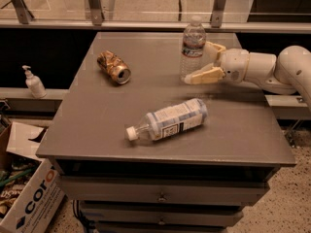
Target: Place water bottle upright
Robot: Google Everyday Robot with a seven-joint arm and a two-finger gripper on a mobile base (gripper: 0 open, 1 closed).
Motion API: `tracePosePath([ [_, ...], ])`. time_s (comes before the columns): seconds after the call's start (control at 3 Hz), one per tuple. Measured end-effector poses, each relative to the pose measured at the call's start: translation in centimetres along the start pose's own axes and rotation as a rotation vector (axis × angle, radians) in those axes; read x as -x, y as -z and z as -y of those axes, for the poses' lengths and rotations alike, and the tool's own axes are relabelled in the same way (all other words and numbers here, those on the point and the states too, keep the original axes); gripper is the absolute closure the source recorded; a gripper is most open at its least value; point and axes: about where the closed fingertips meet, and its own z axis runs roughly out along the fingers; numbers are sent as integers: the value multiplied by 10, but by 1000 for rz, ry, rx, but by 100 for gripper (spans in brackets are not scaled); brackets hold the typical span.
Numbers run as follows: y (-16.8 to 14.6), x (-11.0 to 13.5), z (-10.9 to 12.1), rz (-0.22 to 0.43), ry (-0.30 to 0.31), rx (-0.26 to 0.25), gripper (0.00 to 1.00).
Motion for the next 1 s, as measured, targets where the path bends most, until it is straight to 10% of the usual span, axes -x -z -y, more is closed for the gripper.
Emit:
tracePosePath([
  [1.0, 76, 1, 10, -34, 32, -50, 0],
])
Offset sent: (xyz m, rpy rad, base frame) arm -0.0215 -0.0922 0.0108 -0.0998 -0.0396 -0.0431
